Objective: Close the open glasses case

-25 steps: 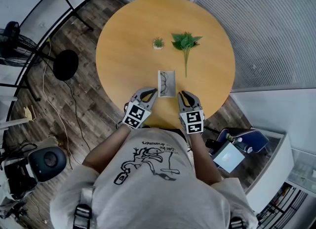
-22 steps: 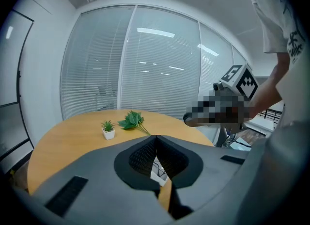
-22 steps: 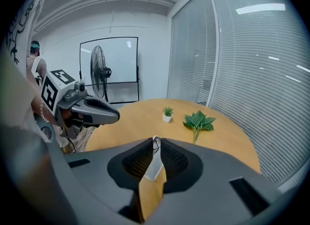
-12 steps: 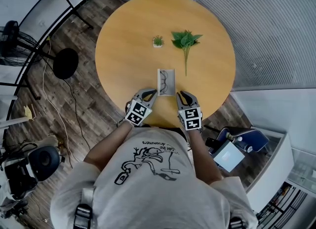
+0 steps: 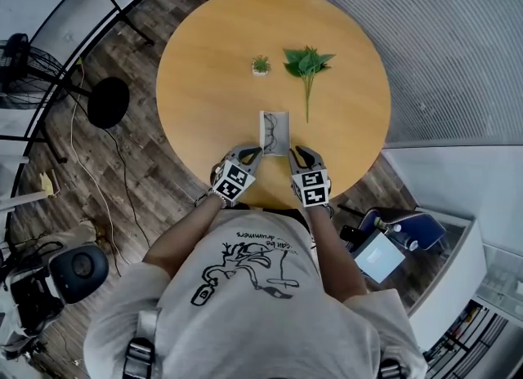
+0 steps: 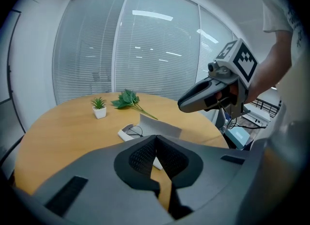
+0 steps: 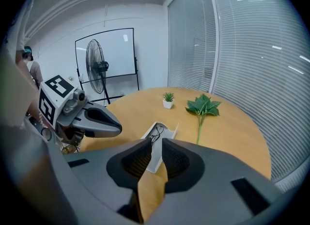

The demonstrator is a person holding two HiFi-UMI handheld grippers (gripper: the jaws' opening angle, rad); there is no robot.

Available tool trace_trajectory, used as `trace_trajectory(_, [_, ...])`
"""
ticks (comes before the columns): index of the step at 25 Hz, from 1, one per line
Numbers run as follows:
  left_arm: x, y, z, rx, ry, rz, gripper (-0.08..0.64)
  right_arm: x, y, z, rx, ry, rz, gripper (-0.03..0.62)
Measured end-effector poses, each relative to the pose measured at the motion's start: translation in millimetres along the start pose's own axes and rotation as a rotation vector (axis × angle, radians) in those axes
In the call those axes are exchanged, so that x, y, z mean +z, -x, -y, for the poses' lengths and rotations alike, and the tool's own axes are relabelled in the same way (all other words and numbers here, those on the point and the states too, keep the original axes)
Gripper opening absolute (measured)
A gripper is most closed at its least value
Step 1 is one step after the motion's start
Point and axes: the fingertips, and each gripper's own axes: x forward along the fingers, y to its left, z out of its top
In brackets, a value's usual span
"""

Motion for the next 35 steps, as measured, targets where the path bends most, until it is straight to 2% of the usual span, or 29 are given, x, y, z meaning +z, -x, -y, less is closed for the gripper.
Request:
trace_trajectory(15, [-46.5,-31.7,-0.1,-0.016,-0.023,-0.140,0.020,-36.5,-28.4,9.6,0.003,-0.077,-0.091,0.084])
trace_trajectory(29, [-60.1,-53.7,5.5,-0.026,-0.013,-0.191,0.021,-49.9,-40.0,12.5,0.020,-0.098,-0.121,0.083])
trace_trajectory(35, [-59.3,-52.0,3.7,-0.021,-0.006,-0.190,0.020,-49.7,-41.0,8.7,0.026,-0.095,-0.133,0.058])
